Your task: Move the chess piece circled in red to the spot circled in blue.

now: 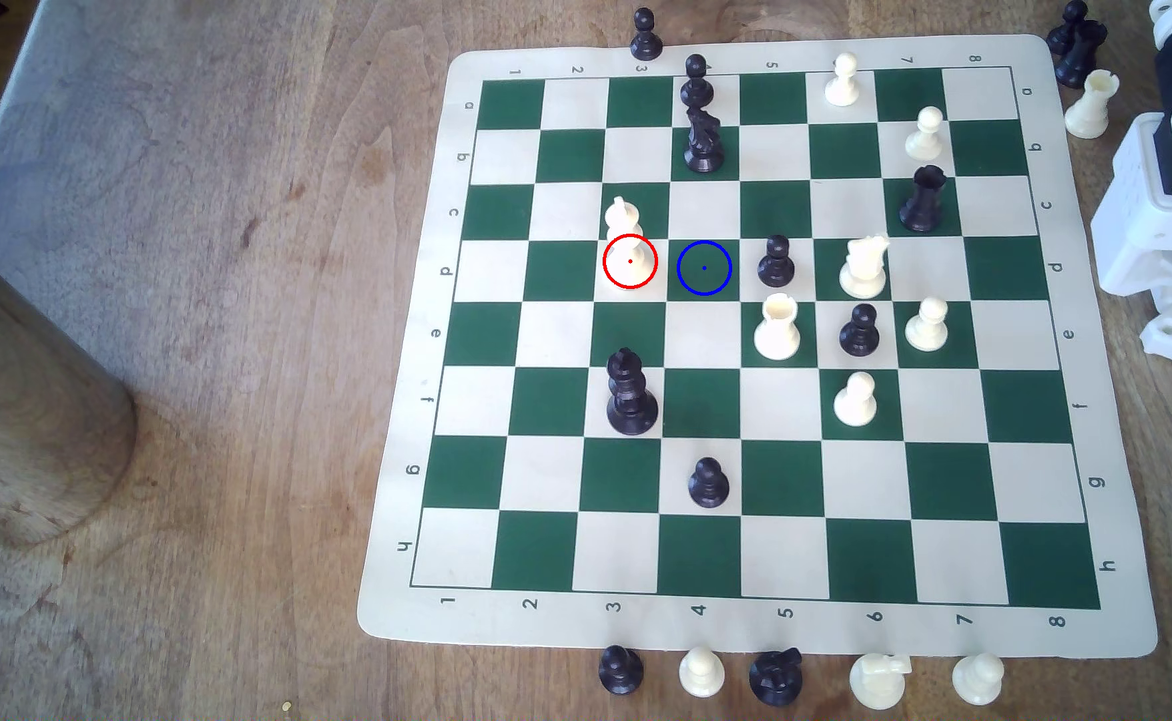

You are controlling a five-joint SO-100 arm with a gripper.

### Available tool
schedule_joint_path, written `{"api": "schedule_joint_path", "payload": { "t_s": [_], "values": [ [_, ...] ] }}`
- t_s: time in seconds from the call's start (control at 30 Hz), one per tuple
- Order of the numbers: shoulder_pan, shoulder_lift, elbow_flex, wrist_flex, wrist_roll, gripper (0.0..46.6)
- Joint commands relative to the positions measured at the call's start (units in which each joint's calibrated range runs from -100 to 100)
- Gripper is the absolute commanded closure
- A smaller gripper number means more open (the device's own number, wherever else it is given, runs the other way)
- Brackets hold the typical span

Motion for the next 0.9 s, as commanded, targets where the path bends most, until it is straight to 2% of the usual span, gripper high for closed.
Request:
{"api": "schedule_joint_path", "payload": {
  "t_s": [0.0,0.13,0.27,0.33,0.57,0.6,0.67,0.73,0.87],
  "values": [
    [-1.1,0.1,1.2,1.6,-3.2,46.4],
    [-1.5,0.1,-0.7,15.2,-3.7,46.0],
    [-3.9,0.1,-5.1,30.2,-3.6,42.3],
    [-5.3,0.1,-8.7,41.6,-3.7,38.9],
    [-7.5,0.1,-22.0,71.8,-3.7,35.5],
    [-8.1,0.1,-25.8,80.0,-3.8,39.3],
    [-10.4,0.1,-27.9,83.7,-3.8,46.4],
    [-10.7,0.1,-30.2,89.4,-4.3,46.4],
    [-7.6,1.1,-38.3,108.9,-4.2,46.5]
  ]
}}
